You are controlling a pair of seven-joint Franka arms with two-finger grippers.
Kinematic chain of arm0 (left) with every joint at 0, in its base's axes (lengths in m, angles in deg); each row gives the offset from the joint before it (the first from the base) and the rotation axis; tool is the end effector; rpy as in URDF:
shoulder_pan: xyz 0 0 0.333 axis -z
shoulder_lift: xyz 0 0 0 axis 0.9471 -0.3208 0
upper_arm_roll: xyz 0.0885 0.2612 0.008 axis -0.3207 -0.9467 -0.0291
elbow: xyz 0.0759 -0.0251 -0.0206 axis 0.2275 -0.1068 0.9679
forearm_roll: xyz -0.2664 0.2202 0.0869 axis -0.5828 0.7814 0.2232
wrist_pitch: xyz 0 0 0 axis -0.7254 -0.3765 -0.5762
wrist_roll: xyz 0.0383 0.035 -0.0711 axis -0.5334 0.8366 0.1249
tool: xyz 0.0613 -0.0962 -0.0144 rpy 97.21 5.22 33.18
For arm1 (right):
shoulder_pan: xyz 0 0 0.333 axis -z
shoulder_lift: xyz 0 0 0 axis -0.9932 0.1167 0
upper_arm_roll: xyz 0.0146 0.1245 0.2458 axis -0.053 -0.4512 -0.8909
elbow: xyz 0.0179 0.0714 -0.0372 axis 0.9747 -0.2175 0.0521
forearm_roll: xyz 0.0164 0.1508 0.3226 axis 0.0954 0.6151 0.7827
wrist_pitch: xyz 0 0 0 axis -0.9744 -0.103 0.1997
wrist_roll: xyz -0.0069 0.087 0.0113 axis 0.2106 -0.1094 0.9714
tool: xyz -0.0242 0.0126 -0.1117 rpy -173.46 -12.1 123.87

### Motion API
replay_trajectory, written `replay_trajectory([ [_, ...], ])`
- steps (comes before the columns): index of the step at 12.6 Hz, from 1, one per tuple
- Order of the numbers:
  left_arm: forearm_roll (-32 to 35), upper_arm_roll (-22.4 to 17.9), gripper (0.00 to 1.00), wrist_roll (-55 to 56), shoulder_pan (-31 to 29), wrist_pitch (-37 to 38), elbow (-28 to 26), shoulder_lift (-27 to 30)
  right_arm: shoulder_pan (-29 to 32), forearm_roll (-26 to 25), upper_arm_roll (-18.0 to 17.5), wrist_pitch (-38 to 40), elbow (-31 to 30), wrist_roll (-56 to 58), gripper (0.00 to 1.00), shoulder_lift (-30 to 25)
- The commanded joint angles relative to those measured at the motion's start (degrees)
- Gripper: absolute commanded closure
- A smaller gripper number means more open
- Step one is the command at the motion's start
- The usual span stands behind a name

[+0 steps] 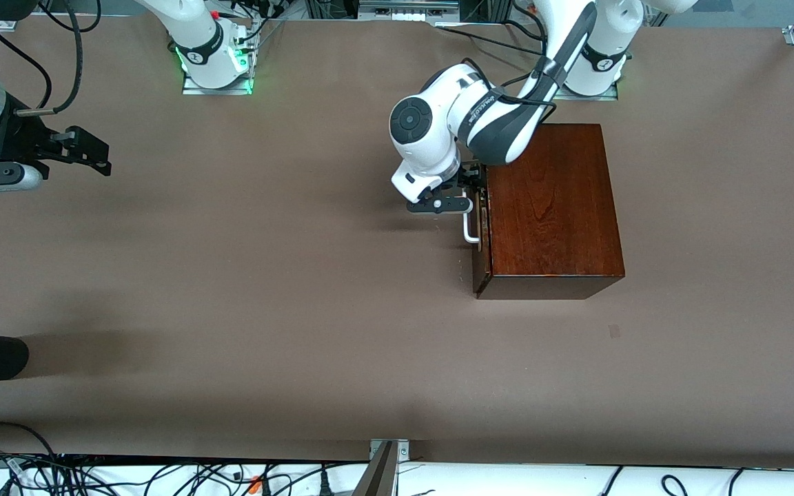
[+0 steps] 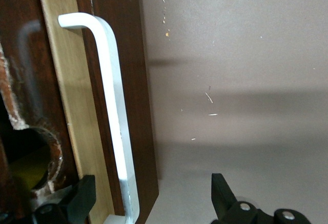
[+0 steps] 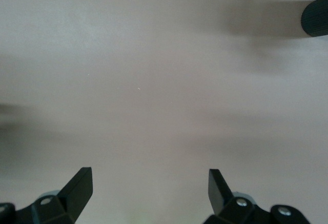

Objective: Open drawer, take yellow block, close drawer

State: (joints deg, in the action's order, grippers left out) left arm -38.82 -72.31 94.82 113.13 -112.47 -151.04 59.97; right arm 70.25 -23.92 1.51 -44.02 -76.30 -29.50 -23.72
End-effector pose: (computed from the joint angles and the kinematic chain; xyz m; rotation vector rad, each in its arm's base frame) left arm 0.4252 -0.4051 0.2787 -2.8391 0.0680 0.2104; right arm 0.5271 0.0468 0.5608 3.1210 0.1292 -0.0687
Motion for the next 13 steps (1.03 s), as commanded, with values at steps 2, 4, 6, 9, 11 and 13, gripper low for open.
replay_trajectory([
  [2,4.52,-0.42,0.0,1.08,0.44,0.56,-0.75,1.47,0.47,0.76,-0.19,-0.07,0.03,-0.75,0.0,-0.22],
  [4,4.7,-0.5,0.0,1.17,0.53,0.3,-0.83,0.68,0.47,0.76,-0.19,-0.07,0.03,-0.75,0.0,-0.22],
  [6,4.7,-0.51,0.0,1.17,0.53,0.13,-0.84,0.07,0.47,0.76,-0.28,-0.07,0.03,-0.75,0.0,-0.22],
  [9,4.7,-0.42,0.0,1.43,0.61,-1.71,-0.83,-1.16,0.47,0.76,-0.19,-0.07,0.03,-0.75,0.0,-0.22],
  [11,4.7,-0.42,0.0,3.18,0.79,-3.29,-0.75,-1.96,0.56,0.76,-0.19,0.02,0.03,-0.75,0.0,-0.22],
  [13,4.61,-0.33,0.0,4.42,1.49,-4.18,-0.57,-2.05,0.56,0.76,-0.19,-0.07,0.03,-0.75,0.0,-0.22],
])
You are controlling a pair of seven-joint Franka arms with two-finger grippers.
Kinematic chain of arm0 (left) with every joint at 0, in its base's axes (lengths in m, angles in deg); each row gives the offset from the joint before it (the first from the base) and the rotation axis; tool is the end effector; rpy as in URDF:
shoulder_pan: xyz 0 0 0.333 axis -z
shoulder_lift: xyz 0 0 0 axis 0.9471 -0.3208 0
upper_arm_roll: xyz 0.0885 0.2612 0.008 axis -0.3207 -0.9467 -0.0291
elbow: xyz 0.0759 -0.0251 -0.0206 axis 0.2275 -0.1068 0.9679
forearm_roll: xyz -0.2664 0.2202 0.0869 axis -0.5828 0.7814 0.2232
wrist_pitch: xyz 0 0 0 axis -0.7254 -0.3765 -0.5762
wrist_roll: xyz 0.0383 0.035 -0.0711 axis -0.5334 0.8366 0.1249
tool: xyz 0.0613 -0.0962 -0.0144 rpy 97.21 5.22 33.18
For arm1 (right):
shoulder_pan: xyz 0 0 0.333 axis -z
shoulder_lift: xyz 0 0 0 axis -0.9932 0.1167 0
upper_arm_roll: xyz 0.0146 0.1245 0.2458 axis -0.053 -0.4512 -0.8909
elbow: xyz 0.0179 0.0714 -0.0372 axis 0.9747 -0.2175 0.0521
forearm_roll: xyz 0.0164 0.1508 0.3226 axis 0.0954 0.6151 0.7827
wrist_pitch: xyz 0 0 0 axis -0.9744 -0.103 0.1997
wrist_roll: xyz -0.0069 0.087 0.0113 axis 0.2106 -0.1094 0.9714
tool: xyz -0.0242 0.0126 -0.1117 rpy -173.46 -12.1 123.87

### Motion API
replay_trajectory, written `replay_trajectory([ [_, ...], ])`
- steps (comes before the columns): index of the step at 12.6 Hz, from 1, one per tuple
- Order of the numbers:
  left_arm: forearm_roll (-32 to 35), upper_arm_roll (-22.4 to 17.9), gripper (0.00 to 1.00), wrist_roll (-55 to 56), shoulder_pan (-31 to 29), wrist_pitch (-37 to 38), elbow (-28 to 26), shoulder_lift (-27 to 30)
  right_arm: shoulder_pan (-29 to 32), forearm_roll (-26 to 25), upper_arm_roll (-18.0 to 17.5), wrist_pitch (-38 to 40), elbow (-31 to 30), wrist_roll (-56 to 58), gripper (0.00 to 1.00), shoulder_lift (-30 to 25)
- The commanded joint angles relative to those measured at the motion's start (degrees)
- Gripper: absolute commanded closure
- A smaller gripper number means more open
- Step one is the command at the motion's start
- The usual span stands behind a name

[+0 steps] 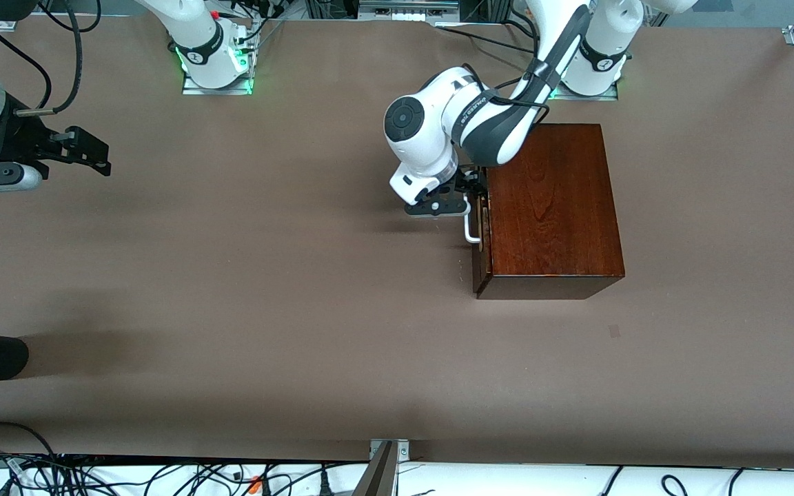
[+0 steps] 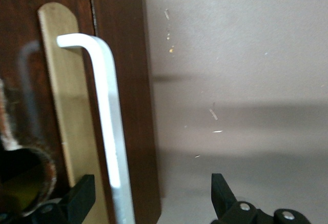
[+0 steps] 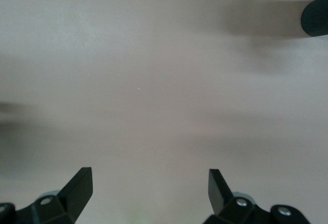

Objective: Open drawer, take yellow block, close drawer

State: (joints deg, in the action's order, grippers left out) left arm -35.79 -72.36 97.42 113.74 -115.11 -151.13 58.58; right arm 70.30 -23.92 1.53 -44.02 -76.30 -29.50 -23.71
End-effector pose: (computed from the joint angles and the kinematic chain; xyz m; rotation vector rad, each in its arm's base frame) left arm 0.4270 -0.4102 0.2665 -2.8249 0.0565 0.1310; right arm 0.5272 0.0462 0.5607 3.1211 0.1273 -0.0690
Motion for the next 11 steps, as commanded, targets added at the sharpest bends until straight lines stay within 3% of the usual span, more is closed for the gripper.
replay_trajectory([
  [1,1.57,-0.28,0.0,1.82,0.87,-1.54,-0.4,-0.57,0.51,0.76,-0.21,-0.07,0.03,-0.75,0.0,-0.23],
  [7,0.52,-0.02,0.0,4.01,1.31,-3.29,0.39,-0.75,0.51,0.76,-0.21,-0.07,0.03,-0.75,0.0,-0.23],
  [11,-5.37,0.51,0.0,6.48,2.19,-8.22,1.45,-0.74,0.51,0.76,-0.21,-0.07,0.03,-0.75,0.0,-0.23],
])
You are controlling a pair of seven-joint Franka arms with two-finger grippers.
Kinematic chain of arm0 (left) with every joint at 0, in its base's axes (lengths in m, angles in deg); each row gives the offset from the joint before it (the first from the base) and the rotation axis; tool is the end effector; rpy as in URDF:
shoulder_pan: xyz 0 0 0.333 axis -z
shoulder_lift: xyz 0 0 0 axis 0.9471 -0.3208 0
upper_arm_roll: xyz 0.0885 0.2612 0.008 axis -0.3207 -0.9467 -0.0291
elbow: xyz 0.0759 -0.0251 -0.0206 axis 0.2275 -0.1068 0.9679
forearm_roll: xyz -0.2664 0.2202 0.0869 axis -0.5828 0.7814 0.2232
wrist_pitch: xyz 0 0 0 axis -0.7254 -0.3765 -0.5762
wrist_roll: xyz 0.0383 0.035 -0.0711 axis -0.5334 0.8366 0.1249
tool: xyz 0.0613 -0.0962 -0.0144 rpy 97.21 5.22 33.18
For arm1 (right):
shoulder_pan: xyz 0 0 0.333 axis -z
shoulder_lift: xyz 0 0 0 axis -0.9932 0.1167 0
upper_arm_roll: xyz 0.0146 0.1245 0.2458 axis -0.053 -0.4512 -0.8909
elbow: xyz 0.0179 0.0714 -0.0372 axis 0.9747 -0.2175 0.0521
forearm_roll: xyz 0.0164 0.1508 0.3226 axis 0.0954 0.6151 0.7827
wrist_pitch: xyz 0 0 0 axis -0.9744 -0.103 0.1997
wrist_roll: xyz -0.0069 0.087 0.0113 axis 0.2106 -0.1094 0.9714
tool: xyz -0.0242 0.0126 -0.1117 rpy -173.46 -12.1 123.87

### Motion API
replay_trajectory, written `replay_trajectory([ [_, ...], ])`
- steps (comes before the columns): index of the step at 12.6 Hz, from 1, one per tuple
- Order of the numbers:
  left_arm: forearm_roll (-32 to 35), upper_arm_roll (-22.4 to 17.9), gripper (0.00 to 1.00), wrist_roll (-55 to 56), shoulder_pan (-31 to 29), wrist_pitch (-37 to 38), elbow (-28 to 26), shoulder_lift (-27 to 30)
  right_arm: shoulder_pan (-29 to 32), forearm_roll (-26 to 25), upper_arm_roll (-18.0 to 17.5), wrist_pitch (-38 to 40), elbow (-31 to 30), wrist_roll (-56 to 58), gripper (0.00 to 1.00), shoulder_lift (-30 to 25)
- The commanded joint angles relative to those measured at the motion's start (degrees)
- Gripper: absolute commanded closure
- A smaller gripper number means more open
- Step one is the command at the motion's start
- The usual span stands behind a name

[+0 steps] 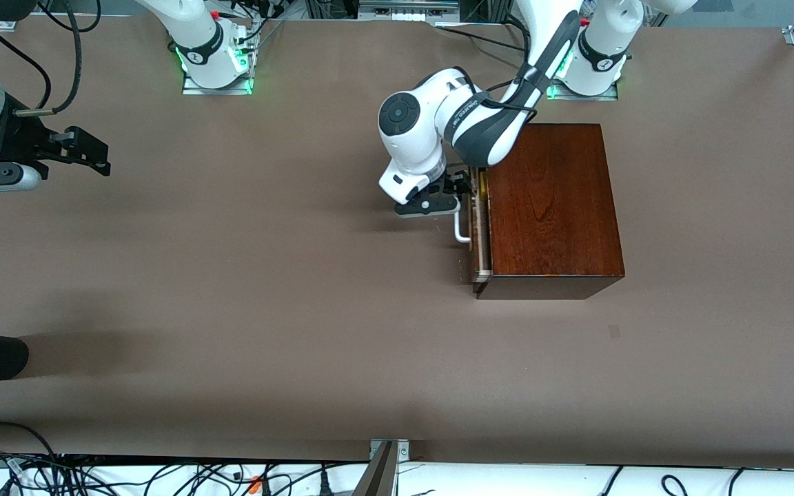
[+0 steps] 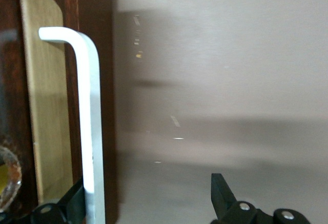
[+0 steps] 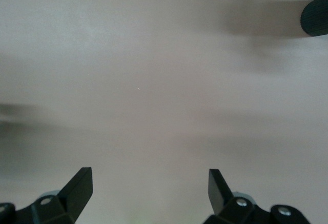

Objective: Open drawer, take yellow block, close drawer

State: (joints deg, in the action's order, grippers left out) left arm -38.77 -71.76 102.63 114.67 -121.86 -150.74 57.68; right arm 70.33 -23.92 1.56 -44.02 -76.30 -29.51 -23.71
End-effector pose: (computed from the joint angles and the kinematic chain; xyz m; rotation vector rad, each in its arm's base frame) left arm 0.4228 -0.4368 0.2662 -2.9422 -0.0633 0.0708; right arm 0.5272 0.0457 0.5607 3.1211 0.1254 -0.0690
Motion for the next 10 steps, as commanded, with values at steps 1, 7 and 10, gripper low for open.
replay_trajectory([
  [1,-3.34,0.0,0.0,1.27,1.36,-2.0,1.58,0.16,0.49,0.76,-0.24,-0.07,0.03,-0.75,0.0,-0.24],
  [7,-8.28,0.0,0.0,2.94,3.2,-6.74,3.78,-1.6,0.49,0.76,-0.24,-0.07,-0.05,-0.75,0.0,-0.24],
  [10,-8.28,0.0,0.0,2.94,3.2,-7.45,3.96,-1.78,0.58,0.76,-0.24,-0.07,-0.05,-0.75,0.0,-0.24],
])
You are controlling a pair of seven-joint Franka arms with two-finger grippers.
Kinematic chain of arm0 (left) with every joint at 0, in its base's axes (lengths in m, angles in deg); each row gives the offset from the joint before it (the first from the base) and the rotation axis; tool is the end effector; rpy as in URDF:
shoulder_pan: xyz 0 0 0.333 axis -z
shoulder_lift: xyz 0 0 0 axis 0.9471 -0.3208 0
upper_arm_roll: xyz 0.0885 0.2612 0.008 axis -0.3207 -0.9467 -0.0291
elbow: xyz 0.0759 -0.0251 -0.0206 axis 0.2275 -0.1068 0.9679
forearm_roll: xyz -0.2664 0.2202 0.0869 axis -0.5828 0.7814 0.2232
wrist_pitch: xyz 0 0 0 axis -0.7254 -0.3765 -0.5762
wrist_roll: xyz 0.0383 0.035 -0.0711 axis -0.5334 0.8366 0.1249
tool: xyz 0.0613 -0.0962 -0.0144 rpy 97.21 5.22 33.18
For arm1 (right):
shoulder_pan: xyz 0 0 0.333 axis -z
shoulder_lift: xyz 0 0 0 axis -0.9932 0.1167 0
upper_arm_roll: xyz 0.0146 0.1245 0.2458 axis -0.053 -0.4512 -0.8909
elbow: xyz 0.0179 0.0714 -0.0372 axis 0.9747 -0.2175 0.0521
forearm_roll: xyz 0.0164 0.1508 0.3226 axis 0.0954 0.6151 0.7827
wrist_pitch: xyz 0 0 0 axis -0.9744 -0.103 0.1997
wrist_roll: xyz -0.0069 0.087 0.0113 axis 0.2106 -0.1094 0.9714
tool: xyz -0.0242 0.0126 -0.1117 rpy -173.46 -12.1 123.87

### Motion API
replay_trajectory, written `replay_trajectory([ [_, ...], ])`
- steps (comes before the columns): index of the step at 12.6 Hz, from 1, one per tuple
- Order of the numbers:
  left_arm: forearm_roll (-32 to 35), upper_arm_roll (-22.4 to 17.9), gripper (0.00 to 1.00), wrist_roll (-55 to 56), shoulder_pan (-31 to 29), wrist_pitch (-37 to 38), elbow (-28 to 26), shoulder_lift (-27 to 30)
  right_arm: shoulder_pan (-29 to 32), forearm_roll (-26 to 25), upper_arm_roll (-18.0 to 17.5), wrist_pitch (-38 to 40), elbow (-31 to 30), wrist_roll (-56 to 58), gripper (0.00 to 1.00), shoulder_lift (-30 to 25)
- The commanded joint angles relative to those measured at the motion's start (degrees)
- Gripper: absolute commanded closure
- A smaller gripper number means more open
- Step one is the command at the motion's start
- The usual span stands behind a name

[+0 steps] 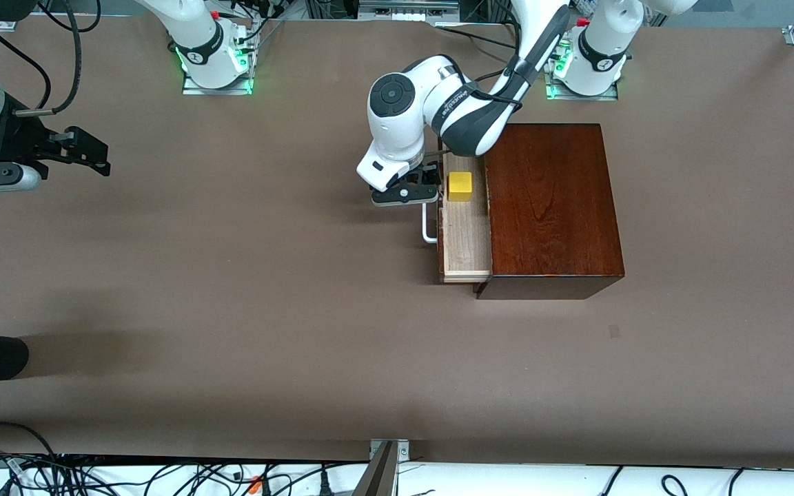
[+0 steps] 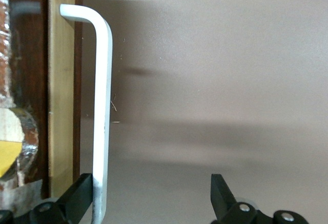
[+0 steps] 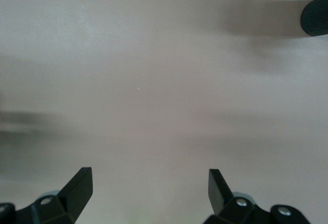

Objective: Open drawer, take yellow block, close drawer

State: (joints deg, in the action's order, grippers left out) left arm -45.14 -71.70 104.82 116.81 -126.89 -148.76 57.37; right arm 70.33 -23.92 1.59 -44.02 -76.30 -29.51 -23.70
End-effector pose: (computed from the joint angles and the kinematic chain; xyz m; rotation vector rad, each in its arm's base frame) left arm 0.4129 -0.4718 0.2830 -3.0885 -0.1551 0.0723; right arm 0.5273 0.0454 0.5607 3.1211 0.1246 -0.0693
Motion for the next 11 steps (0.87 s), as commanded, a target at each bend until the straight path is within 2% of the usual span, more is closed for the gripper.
replay_trajectory([
  [1,-1.82,-0.06,0.0,0.4,0.98,-2.07,2.5,-1.12,0.48,0.76,-0.27,-0.07,0.03,-0.75,0.0,-0.24],
  [3,-1.12,-0.15,0.0,-0.31,0.8,0.81,2.85,0.8,0.57,0.76,-0.27,-0.07,-0.05,-0.75,0.0,-0.24],
  [6,0.37,-0.94,0.0,-6.17,-0.34,10.81,4.51,4.58,0.57,0.76,-0.27,-0.07,-0.05,-0.75,0.0,-0.24],
  [10,0.46,-1.03,0.0,-17.76,-8.75,30.41,13.38,9.15,0.66,0.76,-0.27,0.02,0.03,-0.14,0.0,-0.24],
  [11,0.29,-0.94,0.0,-21.36,-11.83,33.67,13.75,11.26,0.66,0.67,-0.27,0.02,0.03,0.04,0.0,-0.24],
])
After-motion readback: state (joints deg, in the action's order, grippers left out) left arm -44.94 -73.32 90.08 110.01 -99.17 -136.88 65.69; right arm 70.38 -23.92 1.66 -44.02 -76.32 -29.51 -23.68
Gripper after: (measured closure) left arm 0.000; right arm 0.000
